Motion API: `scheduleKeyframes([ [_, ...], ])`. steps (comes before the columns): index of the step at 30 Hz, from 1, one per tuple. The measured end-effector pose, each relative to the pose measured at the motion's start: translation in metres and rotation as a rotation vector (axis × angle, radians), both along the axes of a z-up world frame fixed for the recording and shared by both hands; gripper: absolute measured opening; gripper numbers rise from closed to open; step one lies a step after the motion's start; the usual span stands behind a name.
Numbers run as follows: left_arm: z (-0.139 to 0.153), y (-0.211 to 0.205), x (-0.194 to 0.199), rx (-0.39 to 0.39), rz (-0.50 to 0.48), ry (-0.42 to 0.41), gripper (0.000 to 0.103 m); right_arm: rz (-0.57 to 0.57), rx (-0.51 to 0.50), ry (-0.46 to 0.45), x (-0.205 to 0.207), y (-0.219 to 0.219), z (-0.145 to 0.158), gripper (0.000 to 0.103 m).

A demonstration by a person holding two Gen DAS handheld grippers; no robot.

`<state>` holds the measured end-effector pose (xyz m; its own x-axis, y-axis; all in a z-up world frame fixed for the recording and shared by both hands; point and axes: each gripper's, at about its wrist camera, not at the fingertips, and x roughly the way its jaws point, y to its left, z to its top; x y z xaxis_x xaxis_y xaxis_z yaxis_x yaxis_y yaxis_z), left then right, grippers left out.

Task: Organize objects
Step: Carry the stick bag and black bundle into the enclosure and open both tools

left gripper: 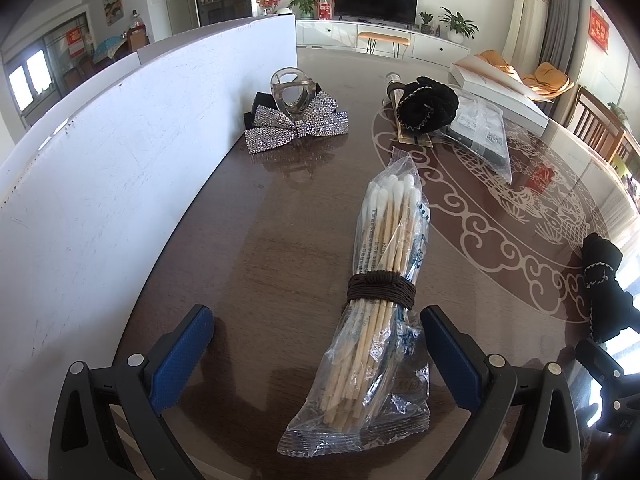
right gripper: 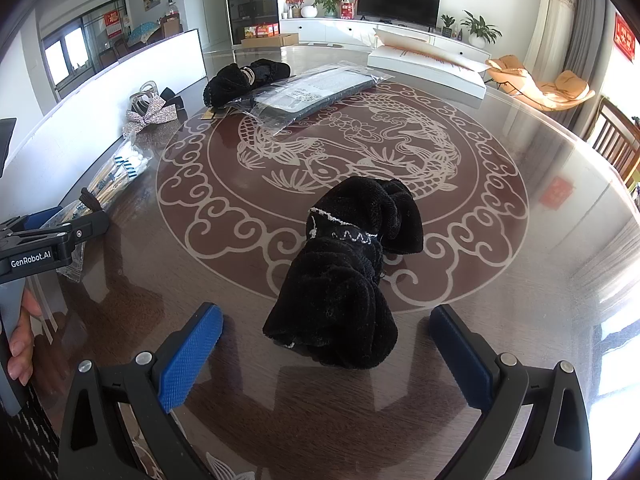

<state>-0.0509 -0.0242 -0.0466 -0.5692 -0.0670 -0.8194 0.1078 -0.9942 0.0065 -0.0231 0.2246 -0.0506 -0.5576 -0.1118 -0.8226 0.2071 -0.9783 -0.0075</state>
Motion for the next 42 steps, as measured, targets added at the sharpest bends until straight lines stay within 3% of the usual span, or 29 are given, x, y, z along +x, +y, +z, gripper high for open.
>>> scheduleKeyframes([
  [5, 0.000, 0.015, 0.001, 0.000, -0.113, -0.002, 0.102, 0.000, 0.000, 0.000, 0.000, 0.000, 0.000, 0.103],
  [6, 0.003, 0.017, 0.002, 0.003, -0.132, 0.013, 0.085, 0.000, 0.000, 0.000, 0.000, 0.000, 0.000, 0.103],
  [7, 0.006, 0.021, 0.004, 0.001, -0.155, 0.033, 0.056, 0.000, 0.000, -0.001, 0.000, 0.000, 0.000, 0.103],
  [8, 0.009, 0.024, 0.006, -0.002, -0.180, 0.047, 0.041, 0.001, 0.000, -0.002, -0.001, 0.000, 0.000, 0.103],
  [9, 0.009, 0.027, 0.007, -0.008, -0.196, 0.050, 0.032, 0.003, 0.002, -0.007, -0.001, 0.000, 0.000, 0.103],
  [12, 0.009, 0.027, 0.008, 0.004, -0.207, 0.051, 0.030, -0.008, 0.016, -0.053, -0.009, 0.000, 0.003, 0.103],
  [18, 0.009, 0.027, 0.008, 0.001, -0.215, 0.051, 0.030, -0.020, -0.017, -0.059, -0.026, -0.002, 0.023, 0.102],
  [20, 0.009, 0.027, 0.009, 0.006, -0.216, 0.050, 0.030, -0.040, -0.010, -0.099, -0.032, -0.003, 0.020, 0.092],
  [22, 0.009, 0.027, 0.011, 0.018, -0.216, 0.050, 0.030, -0.056, -0.001, -0.144, -0.035, -0.002, 0.011, 0.060],
  [23, 0.010, 0.026, 0.012, 0.027, -0.217, 0.049, 0.030, -0.064, 0.027, -0.113, -0.032, -0.003, 0.013, 0.052],
  [24, 0.010, 0.026, 0.012, 0.037, -0.217, 0.050, 0.030, -0.060, 0.036, -0.100, -0.031, -0.003, 0.013, 0.036],
  [29, 0.019, 0.021, 0.019, 0.086, -0.219, 0.086, 0.030, -0.074, 0.005, -0.073, -0.019, -0.001, 0.022, 0.035],
  [33, 0.037, 0.011, 0.032, 0.169, -0.214, 0.131, 0.030, -0.042, -0.068, -0.023, -0.008, -0.005, 0.049, 0.035],
  [38, 0.082, -0.028, 0.061, 0.301, -0.154, 0.211, 0.030, 0.027, -0.154, 0.045, -0.009, -0.035, 0.090, 0.035],
  [42, 0.130, -0.088, 0.075, 0.319, -0.054, 0.315, 0.030, 0.134, -0.258, 0.086, -0.022, -0.092, 0.121, 0.035],
])
